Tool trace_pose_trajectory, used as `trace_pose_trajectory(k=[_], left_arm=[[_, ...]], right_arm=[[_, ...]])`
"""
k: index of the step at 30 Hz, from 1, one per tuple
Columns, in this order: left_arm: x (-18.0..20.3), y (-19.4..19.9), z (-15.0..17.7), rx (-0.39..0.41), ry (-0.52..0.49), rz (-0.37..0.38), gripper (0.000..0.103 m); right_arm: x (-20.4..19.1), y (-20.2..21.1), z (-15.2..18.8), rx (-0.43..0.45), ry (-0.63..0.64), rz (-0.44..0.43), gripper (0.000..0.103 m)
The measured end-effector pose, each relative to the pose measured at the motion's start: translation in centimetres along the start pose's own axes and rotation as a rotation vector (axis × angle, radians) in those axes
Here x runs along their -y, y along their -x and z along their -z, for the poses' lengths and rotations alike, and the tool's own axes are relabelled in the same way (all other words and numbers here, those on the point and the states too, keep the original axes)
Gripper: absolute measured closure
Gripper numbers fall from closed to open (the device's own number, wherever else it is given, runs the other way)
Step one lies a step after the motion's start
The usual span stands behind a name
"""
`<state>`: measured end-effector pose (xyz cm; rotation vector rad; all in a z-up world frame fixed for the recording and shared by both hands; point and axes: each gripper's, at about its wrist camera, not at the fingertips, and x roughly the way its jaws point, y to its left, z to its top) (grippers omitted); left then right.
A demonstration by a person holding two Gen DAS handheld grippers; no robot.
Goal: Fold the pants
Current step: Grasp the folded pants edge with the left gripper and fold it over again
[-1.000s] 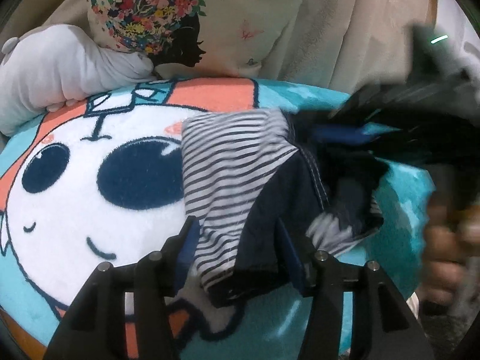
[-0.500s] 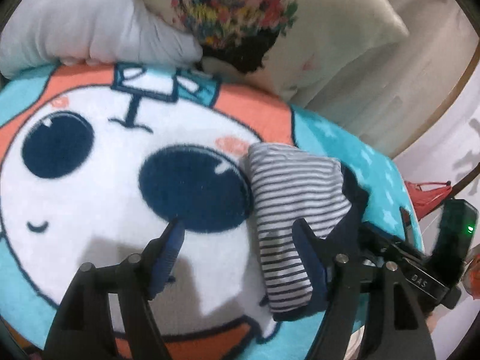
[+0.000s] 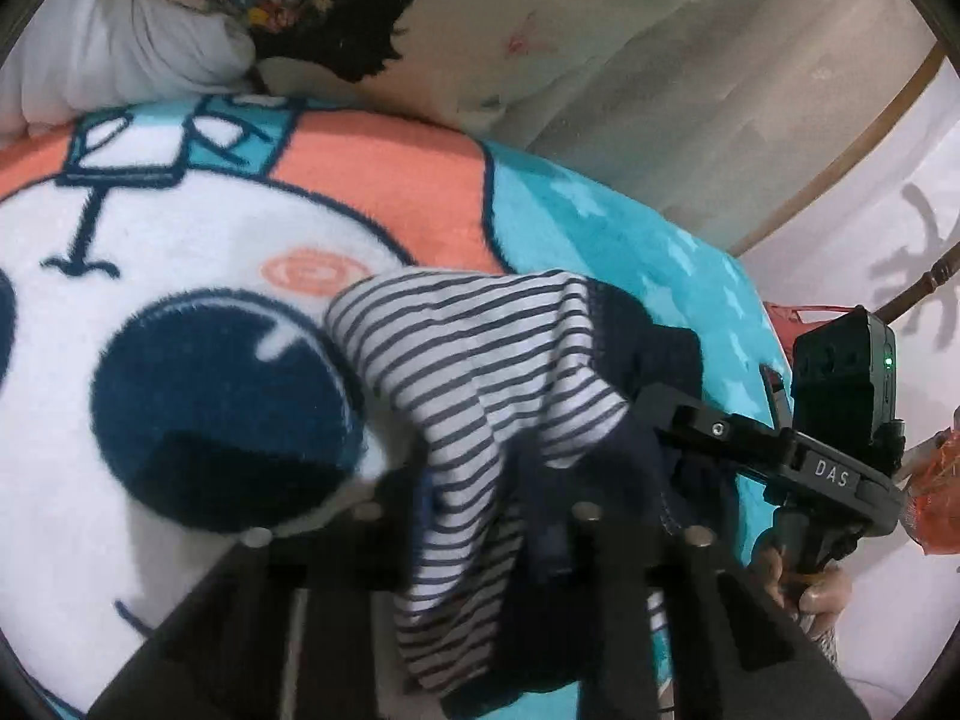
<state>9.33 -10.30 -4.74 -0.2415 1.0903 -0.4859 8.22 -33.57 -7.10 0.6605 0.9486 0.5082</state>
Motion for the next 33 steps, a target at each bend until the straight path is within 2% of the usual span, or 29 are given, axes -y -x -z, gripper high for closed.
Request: trace_pose_trajectory(k=[2, 5, 8, 10, 13, 14, 15, 18, 20, 22, 23, 25, 26, 28, 31, 33], left_arm=[[0.1, 0.6, -0.5, 0.016, 0.004, -0.008, 0.086], [-0.3, 1.5, -2.2, 0.039, 0.026, -0.013, 0.087], [-0.6, 2.5, -4.6, 0.08, 0.031, -0.075, 0.087], [-0.8, 2.2, -5.9, 0.08, 0.038, -0.129, 0.086], [-2.0, 1.1, -6.6, 0.062, 0.061, -0.242, 0.086], [-2.3, 0.9, -6.3, 0.054, 0.066, -0.258, 0.086], [-2.5, 1.1, -5.8, 0.058, 0.073, -0.25, 0.086], [-1.6, 2.5, -3.8, 0.11, 0.042, -0.251, 0.086], [-0.5, 2.8, -2.3, 0.141, -0.003, -0.278, 0.086], [0.6, 2.1, -1.1, 0.133, -0.047, -0.276, 0.081], [0.8, 1.6, -0.9, 0.122, -0.061, -0.285, 0.079], [1.3, -0.4, -0.4, 0.088, -0.082, -0.327, 0.079], [0.9, -0.5, 0.0, 0.09, -0.086, -0.338, 0.079], [1.2, -0.4, 0.4, 0.115, -0.104, -0.355, 0.078], [0.8, -0.3, 0.5, 0.113, -0.088, -0.341, 0.078], [0.4, -0.2, 0.3, 0.114, -0.074, -0.324, 0.078]], right_arm=[[-1.4, 0.4, -0.5, 0.011, 0.025, -0.016, 0.068], [-3.6, 1.1, -2.1, 0.043, 0.06, -0.039, 0.069], [-5.1, 0.4, -4.1, 0.061, 0.09, -0.031, 0.069], [-5.4, -0.8, -5.2, 0.062, 0.106, -0.011, 0.069], [-4.9, -4.1, -6.2, 0.034, 0.144, 0.133, 0.064], [-4.2, -5.6, -6.3, 0.004, 0.153, 0.228, 0.062], [-3.5, -6.0, -6.3, -0.013, 0.15, 0.258, 0.057], [-2.8, -4.8, -5.9, 0.018, 0.105, 0.218, 0.051], [-3.6, -2.7, -5.7, 0.093, 0.109, 0.234, 0.051], [-4.9, -0.9, -5.4, 0.17, 0.131, 0.254, 0.051], [-5.5, -0.2, -5.3, 0.192, 0.134, 0.231, 0.051], [-6.4, 0.3, -5.3, 0.186, 0.129, 0.162, 0.051], [-6.8, 0.1, -5.3, 0.159, 0.127, 0.093, 0.051], [-7.4, -1.0, -5.4, 0.108, 0.124, 0.021, 0.051], [-6.8, -3.5, -6.2, 0.059, 0.106, 0.008, 0.051], [-5.2, -5.2, -7.2, 0.045, 0.071, 0.069, 0.051]])
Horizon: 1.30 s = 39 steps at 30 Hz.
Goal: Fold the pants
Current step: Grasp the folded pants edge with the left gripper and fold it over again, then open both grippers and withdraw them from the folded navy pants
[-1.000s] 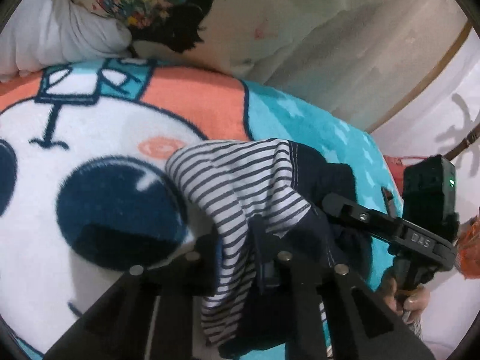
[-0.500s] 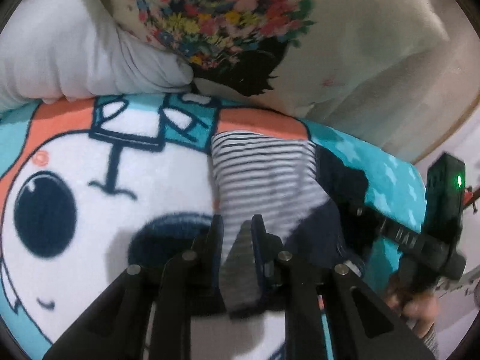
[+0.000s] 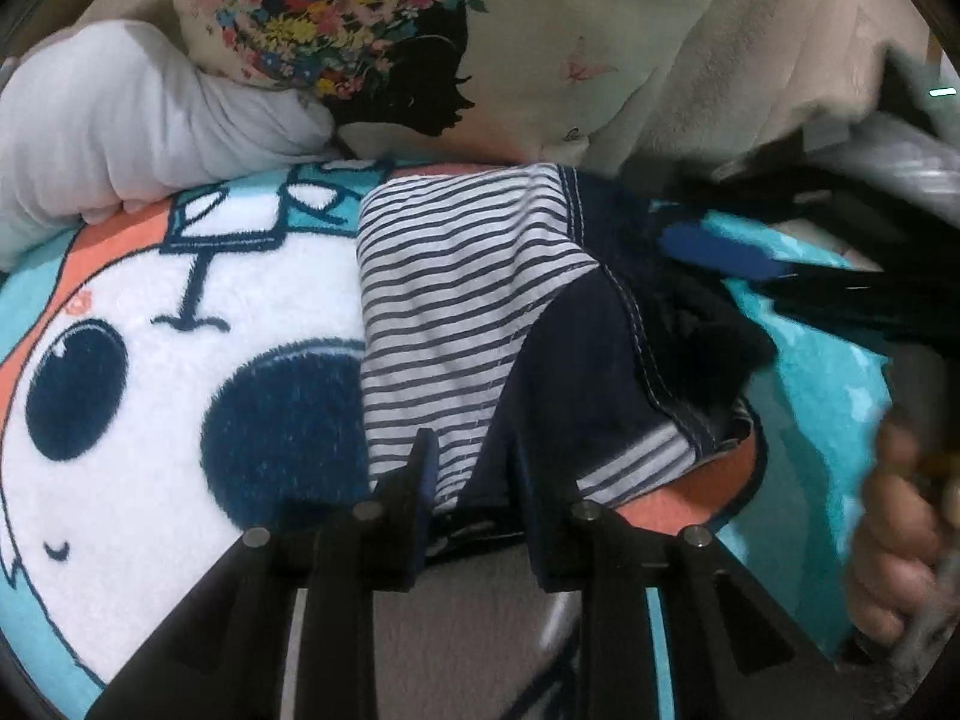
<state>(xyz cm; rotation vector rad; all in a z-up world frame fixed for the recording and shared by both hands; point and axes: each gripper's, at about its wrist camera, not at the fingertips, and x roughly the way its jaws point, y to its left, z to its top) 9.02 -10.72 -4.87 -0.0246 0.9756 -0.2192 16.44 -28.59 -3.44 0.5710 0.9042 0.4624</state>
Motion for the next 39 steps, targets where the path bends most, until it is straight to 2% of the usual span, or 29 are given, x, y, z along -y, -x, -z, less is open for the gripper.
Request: trace_pose_trajectory(k=[3, 7, 10, 12, 13, 15, 16, 17, 19, 21, 24, 29, 31, 39], left_arm=[[0.0, 0.0, 0.0, 0.0, 0.009, 0.01, 0.077], [0.1, 0.1, 0.2, 0.011, 0.009, 0.005, 0.077], [0.1, 0.3, 0.4, 0.02, 0.018, 0.011, 0.076], [-0.2, 0.5, 0.5, 0.025, 0.021, 0.023, 0.073], [-0.3, 0.6, 0.5, 0.03, 0.024, 0.029, 0.071], [-0.5, 1.0, 0.7, 0.032, 0.029, 0.028, 0.067], [-0.5, 1.3, 0.7, 0.029, 0.034, 0.028, 0.062], [-0.8, 1.9, 0.8, 0.029, 0.048, 0.034, 0.056], [-1.4, 3.4, 1.2, 0.049, 0.079, 0.05, 0.044], [-2.4, 5.1, 1.8, 0.088, 0.109, 0.046, 0.034], [-3.6, 8.0, 2.8, 0.184, 0.142, -0.022, 0.023], [-4.1, 10.3, 3.8, 0.338, 0.156, -0.226, 0.013], [-3.9, 10.8, 4.3, 0.365, 0.152, -0.287, 0.013], [-3.3, 11.6, 5.6, 0.341, 0.146, -0.253, 0.012]], right_arm=[[1.3, -0.7, -0.6, 0.025, -0.032, 0.023, 0.058], [-0.7, 1.9, 0.0, 0.067, 0.008, 0.024, 0.053], [-1.1, 3.6, 1.3, 0.077, -0.03, -0.053, 0.053], [-0.8, 4.7, 3.3, 0.078, -0.066, -0.111, 0.053], [-0.6, 4.9, 4.5, 0.076, -0.066, -0.117, 0.053], [-0.2, 4.1, 6.2, 0.043, -0.052, -0.06, 0.053], [0.1, 3.2, 6.8, 0.011, -0.056, -0.022, 0.055], [0.6, 2.9, 7.2, -0.001, -0.075, -0.022, 0.057], [0.4, 3.8, 7.6, 0.04, -0.081, -0.019, 0.057], [-0.9, 5.0, 8.1, 0.09, -0.017, 0.037, 0.056], [-2.3, 6.4, 9.3, 0.154, 0.047, 0.14, 0.045], [-2.7, 8.0, 10.9, 0.208, 0.046, 0.207, 0.045], [-2.9, 7.9, 11.3, 0.214, 0.047, 0.214, 0.043], [-4.4, 7.2, 12.9, 0.183, 0.103, 0.238, 0.043]])
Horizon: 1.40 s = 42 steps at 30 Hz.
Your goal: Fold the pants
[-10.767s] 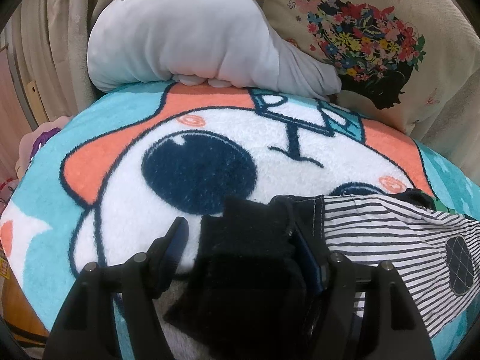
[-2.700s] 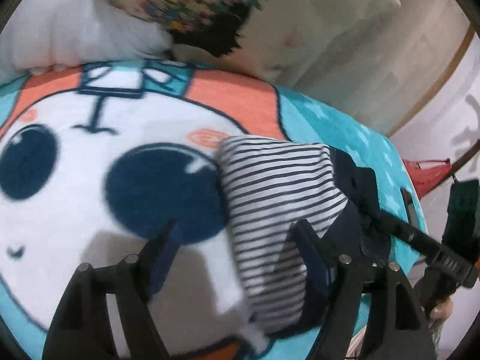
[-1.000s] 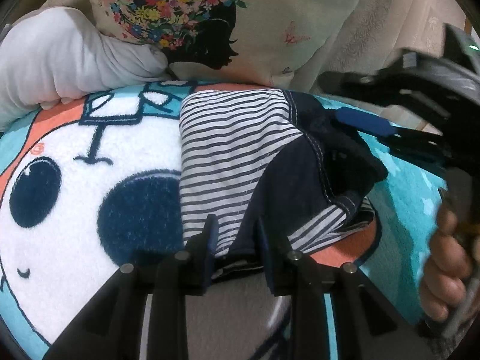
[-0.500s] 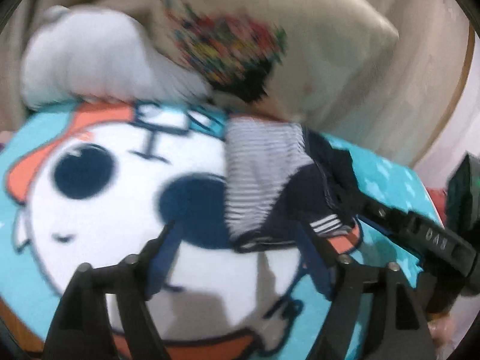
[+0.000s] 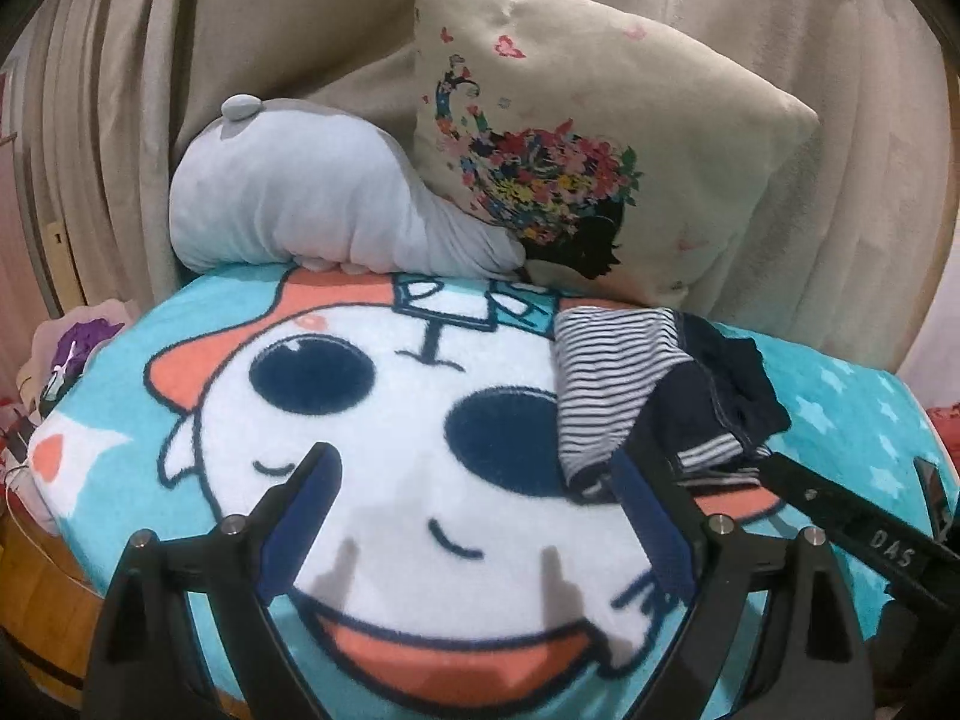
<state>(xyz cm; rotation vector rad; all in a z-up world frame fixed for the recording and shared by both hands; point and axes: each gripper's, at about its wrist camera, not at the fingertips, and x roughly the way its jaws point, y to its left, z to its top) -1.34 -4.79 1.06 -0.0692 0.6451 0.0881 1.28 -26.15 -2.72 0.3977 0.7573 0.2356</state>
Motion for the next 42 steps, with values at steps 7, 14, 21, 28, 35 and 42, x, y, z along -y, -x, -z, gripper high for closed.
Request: trace_pose_trajectory(k=[7, 14, 21, 28, 35, 42], left_arm=[[1.2, 1.2, 0.7, 0.015, -0.045, 0.012, 0.012], [1.4, 0.9, 1.1, -0.005, -0.041, 0.022, 0.012], [0.9, 0.0, 1.4, -0.037, -0.025, 0.034, 0.012], [0.3, -0.5, 1.3, -0.039, -0.006, 0.028, 0.012], [0.4, -0.4, 1.3, -0.037, -0.004, 0.032, 0.012], [0.2, 0.0, 1.4, -0.025, 0.004, 0.028, 0.012]], right_arm=[[-0.1, 0.1, 0.7, -0.007, 0.006, 0.008, 0.04], [-0.5, -0.4, 1.0, -0.021, 0.016, 0.009, 0.04], [-0.8, -1.1, 1.4, -0.033, 0.022, 0.016, 0.04], [-0.7, -1.5, 1.3, -0.027, 0.019, 0.025, 0.04], [-0.5, -1.4, 1.3, -0.027, 0.012, 0.028, 0.04], [-0.7, -1.3, 1.6, -0.026, 0.022, 0.032, 0.04]])
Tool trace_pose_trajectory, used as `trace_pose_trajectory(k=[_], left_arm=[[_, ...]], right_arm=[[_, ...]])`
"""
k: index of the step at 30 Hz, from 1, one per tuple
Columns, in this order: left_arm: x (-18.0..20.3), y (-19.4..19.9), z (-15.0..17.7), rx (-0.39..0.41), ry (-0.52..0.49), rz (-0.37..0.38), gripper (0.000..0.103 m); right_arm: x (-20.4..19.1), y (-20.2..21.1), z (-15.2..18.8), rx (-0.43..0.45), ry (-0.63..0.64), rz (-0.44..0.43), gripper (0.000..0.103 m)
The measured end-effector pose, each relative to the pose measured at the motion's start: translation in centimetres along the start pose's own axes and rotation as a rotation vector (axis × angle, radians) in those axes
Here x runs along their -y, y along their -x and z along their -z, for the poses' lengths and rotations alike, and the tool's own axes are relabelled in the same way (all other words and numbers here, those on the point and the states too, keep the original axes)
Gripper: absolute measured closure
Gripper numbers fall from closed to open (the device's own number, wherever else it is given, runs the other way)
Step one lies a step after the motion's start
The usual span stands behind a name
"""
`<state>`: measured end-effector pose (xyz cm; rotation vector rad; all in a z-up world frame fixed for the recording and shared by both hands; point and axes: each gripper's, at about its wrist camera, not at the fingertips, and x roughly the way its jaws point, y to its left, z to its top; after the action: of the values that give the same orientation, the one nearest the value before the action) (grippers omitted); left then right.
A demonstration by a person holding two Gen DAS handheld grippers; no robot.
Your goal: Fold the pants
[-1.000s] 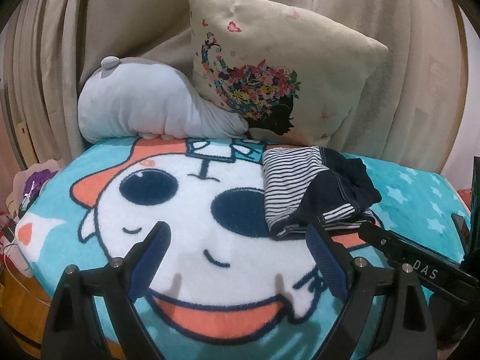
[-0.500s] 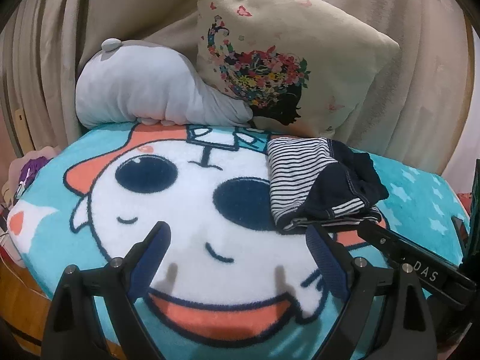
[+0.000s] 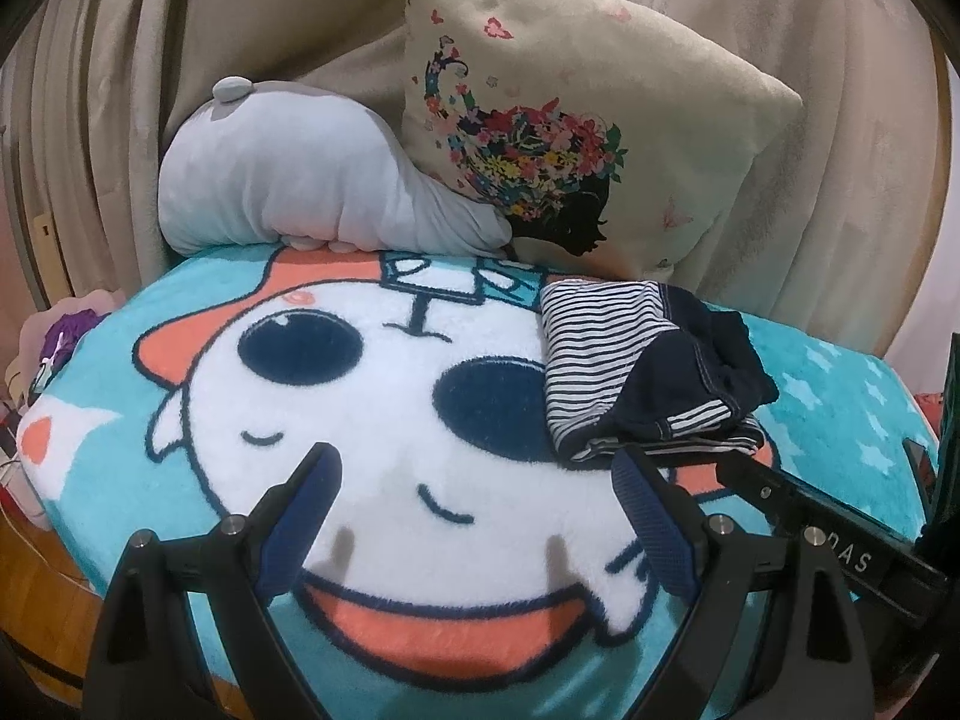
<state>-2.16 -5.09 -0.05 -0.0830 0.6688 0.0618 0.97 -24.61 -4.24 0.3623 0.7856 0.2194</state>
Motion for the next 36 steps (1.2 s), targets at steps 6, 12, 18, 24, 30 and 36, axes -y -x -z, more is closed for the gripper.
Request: trace_pose_trajectory(k=[6, 12, 18, 24, 30, 36], left_arm=[[0.2, 0.3, 0.0, 0.006, -0.01, -0.001, 0.012], [0.2, 0.3, 0.1, 0.007, -0.01, -0.001, 0.012], [0.1, 0.4, 0.0, 0.006, -0.007, 0.001, 0.012], [-0.5, 0.6, -0.2, 0.016, 0.004, -0.014, 0.012], [-1.6, -0.2, -0.5, -0.017, 0.043, -0.044, 0.012], [-1.6, -0.3, -0.3, -0.023, 0.029, -0.054, 0.012]], right_arm=[[0.0, 0.5, -0.1, 0.015, -0.009, -0.004, 0.039], [0.0, 0.2, 0.2, 0.0, -0.011, -0.008, 0.038], [0.0, 0.1, 0.2, 0.001, -0.009, -0.006, 0.038], [0.1, 0.5, 0.1, 0.008, -0.006, 0.002, 0.038], [0.9, 0.9, 0.0, 0.019, -0.014, 0.013, 0.036], [0.7, 0.6, 0.3, 0.0, -0.009, 0.009, 0.036]])
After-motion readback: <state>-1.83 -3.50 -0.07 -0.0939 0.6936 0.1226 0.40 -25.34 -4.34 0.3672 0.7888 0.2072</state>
